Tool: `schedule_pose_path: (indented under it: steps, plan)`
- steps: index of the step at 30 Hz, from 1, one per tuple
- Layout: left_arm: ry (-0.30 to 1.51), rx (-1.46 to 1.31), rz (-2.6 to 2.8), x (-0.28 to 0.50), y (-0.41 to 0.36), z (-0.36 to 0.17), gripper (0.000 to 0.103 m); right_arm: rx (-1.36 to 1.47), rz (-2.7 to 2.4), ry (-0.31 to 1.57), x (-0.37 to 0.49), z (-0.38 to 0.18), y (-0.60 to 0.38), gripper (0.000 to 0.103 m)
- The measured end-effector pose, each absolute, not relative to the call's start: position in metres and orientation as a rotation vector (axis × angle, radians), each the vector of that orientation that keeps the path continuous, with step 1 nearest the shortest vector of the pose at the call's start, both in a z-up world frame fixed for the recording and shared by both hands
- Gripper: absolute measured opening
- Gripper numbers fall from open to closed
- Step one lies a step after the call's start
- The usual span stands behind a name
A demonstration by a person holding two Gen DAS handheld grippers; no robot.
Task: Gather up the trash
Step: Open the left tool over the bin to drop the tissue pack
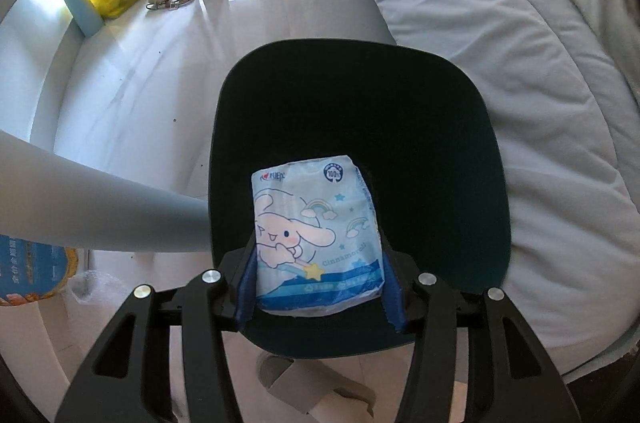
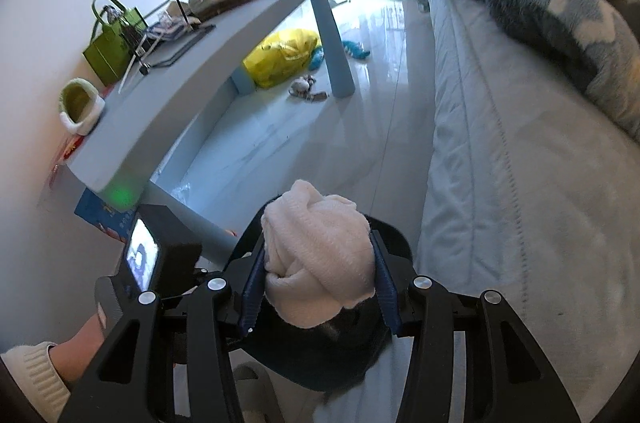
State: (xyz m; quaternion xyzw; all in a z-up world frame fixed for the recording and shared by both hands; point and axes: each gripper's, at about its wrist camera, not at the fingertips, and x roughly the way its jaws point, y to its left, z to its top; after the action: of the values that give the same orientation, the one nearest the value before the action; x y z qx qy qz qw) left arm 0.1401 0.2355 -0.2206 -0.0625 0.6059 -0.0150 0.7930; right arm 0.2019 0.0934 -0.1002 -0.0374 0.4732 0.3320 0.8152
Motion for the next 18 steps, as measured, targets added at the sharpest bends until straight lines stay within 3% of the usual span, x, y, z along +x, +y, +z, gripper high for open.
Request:
schedule_pose_path:
  steps: [12, 18]
  plan:
    - [1.241, -0.173, -0.032, 0.137, 0.247, -0.203, 0.067, -0.064, 0.663, 1.105, 0.214, -0.139, 0.103, 0.049]
    - [1.168, -0.131, -0.036, 0.133, 0.248, -0.181, 0.069, -0.075, 0.649, 1.127, 0.217, -0.150, 0.110, 0.049]
